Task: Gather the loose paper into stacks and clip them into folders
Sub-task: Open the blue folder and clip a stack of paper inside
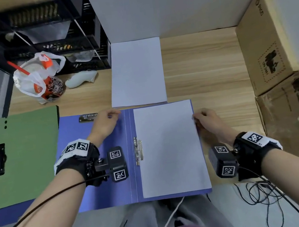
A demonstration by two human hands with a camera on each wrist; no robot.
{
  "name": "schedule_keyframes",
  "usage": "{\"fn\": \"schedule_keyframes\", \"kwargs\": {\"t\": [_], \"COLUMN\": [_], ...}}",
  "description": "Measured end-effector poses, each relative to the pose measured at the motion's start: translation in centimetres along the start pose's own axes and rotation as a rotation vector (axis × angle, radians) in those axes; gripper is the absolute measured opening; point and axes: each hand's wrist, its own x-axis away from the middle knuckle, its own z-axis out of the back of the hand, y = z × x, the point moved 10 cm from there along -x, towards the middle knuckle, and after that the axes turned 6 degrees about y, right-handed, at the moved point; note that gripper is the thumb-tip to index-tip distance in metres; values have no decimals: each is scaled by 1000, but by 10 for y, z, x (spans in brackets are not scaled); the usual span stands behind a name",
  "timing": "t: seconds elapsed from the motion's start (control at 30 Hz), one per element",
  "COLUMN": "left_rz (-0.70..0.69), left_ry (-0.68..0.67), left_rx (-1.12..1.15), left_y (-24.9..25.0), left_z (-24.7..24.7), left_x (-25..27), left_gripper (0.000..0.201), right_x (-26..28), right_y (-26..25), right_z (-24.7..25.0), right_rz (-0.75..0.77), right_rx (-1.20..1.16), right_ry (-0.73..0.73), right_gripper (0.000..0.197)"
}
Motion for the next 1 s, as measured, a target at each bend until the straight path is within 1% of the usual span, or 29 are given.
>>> {"fn": "schedule_keyframes", "kwargs": {"t": [0.03, 0.07, 0.17, 0.23, 0.3, 0.37, 0.47, 0.53, 0.6, 0.73, 0.83, 0.93, 1.0], "left_rz": [2, 11, 70, 102, 114, 117, 151, 170, 178, 165, 166, 189, 208], "left_ry": [16, 32, 68, 79, 61, 14, -34, -36, -16, 33, 63, 48, 39], "left_rx": [10, 22, 87, 125, 173, 209, 228, 263, 305, 381, 403, 417, 445], "left_y": [2, 0, -11, -18, -19, -20, -28, -29, -25, -18, -18, -23, -25], "left_z": [3, 5, 10, 9, 4, -3, -10, -11, -7, 3, 7, 5, 3], "left_x": [-8, -17, -39, -49, -55, -59, -63, -64, -63, -67, -69, -72, -72], "left_gripper": [26, 29, 31, 32, 37, 39, 46, 48, 47, 34, 29, 24, 20], "right_x": [-4, -7, -22, -31, -41, -49, -54, -56, -54, -52, -58, -59, -60], "right_y": [-9, -20, -50, -65, -74, -82, -91, -92, -93, -98, -95, -103, -105], "right_z": [-6, -12, -29, -40, -53, -63, -77, -83, -85, -80, -76, -79, -81], "right_rz": [9, 21, 58, 64, 51, 50, 21, 2, -3, -22, -90, -116, -126], "right_rx": [-21, -41, -34, -25, -42, -46, -24, -44, -65, -134, -232, -301, -324], "right_ry": [11, 12, 14, -8, -37, -51, -109, -132, -137, -128, -80, -100, -112], "right_gripper": [15, 14, 27, 33, 30, 26, 36, 42, 43, 29, 33, 18, 19]}}
